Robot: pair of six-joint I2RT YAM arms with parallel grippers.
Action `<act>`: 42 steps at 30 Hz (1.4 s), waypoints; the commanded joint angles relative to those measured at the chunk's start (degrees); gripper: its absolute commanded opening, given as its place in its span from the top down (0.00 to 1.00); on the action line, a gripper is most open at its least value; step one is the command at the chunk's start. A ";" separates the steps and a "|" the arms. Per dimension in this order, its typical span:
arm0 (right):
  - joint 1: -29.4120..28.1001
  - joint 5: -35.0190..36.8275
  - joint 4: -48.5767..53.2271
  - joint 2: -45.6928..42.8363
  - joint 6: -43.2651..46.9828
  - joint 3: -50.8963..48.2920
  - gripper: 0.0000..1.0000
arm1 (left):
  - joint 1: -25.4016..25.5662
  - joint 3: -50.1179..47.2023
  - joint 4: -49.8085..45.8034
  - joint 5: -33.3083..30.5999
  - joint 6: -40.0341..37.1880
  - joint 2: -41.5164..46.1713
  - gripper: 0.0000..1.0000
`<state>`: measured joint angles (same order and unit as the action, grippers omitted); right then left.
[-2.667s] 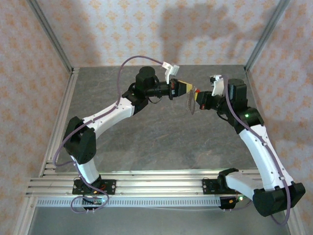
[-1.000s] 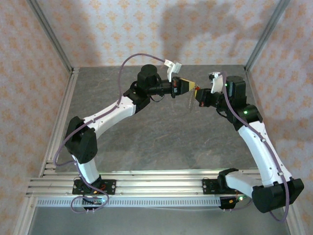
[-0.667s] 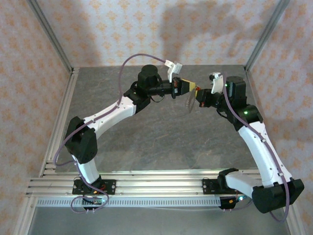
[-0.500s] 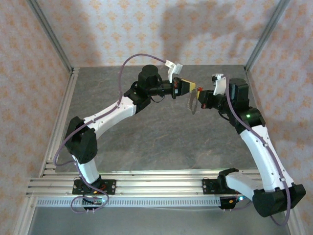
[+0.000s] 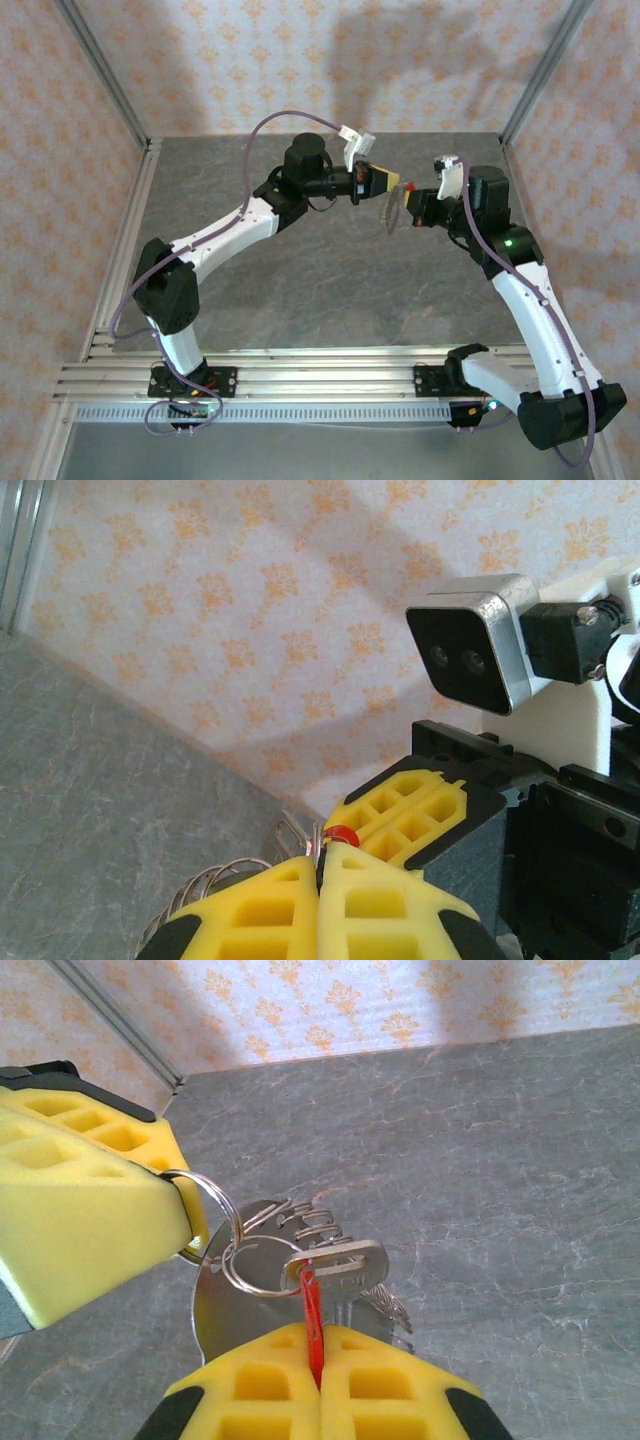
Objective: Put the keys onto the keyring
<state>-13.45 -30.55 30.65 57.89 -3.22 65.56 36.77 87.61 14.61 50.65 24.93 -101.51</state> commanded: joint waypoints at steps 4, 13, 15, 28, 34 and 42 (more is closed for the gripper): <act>0.55 2.74 2.61 -0.23 3.27 2.09 1.00 | -0.21 2.86 -1.89 2.58 -4.13 3.77 1.00; 0.60 1.46 4.20 0.69 7.28 5.09 1.00 | -0.12 4.89 -5.96 5.32 -6.50 3.43 1.00; 0.58 0.98 4.47 0.95 7.91 5.49 1.00 | -0.04 5.24 -6.57 5.62 -6.82 3.30 1.00; 0.04 -1.75 2.36 3.19 6.68 6.25 1.00 | 0.75 6.51 -7.05 6.30 -7.09 2.39 1.00; -0.52 -1.52 1.16 3.72 5.91 6.16 1.00 | 1.06 6.86 -6.99 6.31 -6.91 1.86 1.00; -0.32 3.21 1.53 1.94 5.88 4.43 1.00 | 1.13 6.71 -7.03 4.90 -6.98 2.17 1.00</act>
<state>-13.96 -31.33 33.98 61.30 3.25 70.08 37.12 92.12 6.55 54.72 18.94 -101.49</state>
